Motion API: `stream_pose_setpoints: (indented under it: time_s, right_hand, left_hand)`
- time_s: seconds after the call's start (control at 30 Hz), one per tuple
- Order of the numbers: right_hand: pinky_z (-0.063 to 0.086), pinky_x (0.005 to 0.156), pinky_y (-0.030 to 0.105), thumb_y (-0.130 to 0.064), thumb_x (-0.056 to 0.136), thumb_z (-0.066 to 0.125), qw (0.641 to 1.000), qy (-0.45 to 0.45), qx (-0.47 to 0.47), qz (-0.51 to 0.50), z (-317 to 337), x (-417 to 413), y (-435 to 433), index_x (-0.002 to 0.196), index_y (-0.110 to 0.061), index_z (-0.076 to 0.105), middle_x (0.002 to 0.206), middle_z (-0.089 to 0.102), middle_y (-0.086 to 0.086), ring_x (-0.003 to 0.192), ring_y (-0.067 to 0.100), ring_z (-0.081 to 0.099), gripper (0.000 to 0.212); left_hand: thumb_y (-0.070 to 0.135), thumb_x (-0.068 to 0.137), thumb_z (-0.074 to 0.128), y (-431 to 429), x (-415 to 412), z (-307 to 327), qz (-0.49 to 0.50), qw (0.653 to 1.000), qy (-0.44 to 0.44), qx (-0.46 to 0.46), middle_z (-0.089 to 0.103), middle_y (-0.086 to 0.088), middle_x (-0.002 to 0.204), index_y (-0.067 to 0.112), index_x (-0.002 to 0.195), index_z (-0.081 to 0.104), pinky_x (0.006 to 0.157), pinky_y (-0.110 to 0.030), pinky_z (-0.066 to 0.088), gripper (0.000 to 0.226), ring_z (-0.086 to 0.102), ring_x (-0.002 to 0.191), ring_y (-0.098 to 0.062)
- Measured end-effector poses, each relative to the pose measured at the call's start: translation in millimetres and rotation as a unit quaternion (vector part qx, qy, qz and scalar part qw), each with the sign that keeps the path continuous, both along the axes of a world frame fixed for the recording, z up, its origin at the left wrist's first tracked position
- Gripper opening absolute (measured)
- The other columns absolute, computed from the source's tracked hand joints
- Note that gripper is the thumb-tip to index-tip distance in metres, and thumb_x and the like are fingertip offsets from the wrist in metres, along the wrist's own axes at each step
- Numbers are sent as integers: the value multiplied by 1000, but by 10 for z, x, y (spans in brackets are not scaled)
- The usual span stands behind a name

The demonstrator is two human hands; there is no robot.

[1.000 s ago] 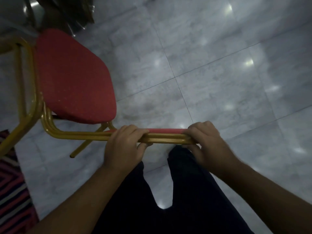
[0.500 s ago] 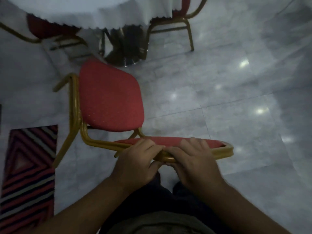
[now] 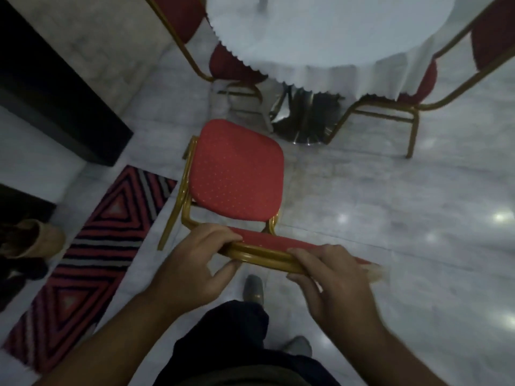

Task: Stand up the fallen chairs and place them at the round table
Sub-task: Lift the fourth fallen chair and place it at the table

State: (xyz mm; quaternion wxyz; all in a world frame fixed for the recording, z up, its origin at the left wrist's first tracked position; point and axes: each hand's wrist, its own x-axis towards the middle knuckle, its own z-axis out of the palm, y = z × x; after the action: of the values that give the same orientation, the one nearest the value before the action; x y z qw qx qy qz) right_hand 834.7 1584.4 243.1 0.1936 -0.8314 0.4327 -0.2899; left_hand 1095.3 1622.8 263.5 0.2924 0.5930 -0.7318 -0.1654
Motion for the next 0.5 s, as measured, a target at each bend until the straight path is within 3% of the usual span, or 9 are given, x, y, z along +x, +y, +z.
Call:
stream_pose_setpoints:
  time_s: [0.13, 0.27, 0.37, 0.5]
  right_hand:
    - [49, 81, 27, -30, 86, 76, 998, -21, 35, 56, 195, 421, -21, 122, -22, 68, 103, 69, -5, 93, 13, 59, 38]
    - [48, 85, 28, -42, 86, 75, 995, 40, 49, 77, 261, 516, 21, 134, -29, 58, 116, 68, -12, 102, 10, 61, 53]
    - [45, 87, 27, -45, 90, 68, 992, 66, 88, 59, 228, 566, 47, 134, -34, 56, 119, 64, -16, 104, 7, 59, 47]
    - [46, 77, 26, -35, 92, 64, 990, 89, 71, 90, 270, 991, 99, 130, -29, 58, 111, 64, -10, 95, 12, 59, 39]
  left_hand:
    - [36, 93, 71, 49, -126, 256, -64, 995, -70, -19, 66, 5, 118, 17, 126, 64, 94, -37, 51, 39, 61, 110, -12]
    - [46, 91, 69, 134, 122, 366, -8, 990, -141, -30, 67, 8, 110, 22, 116, 69, 86, -42, 50, 35, 62, 102, -13]
    - [61, 85, 67, 255, 244, 409, 44, 980, -192, -21, 64, 7, 103, 24, 107, 70, 88, -45, 47, 43, 60, 97, -17]
    - [75, 84, 54, 314, 364, 425, 95, 968, -231, 11, 60, 9, 97, 27, 102, 66, 94, -47, 43, 53, 57, 93, -17]
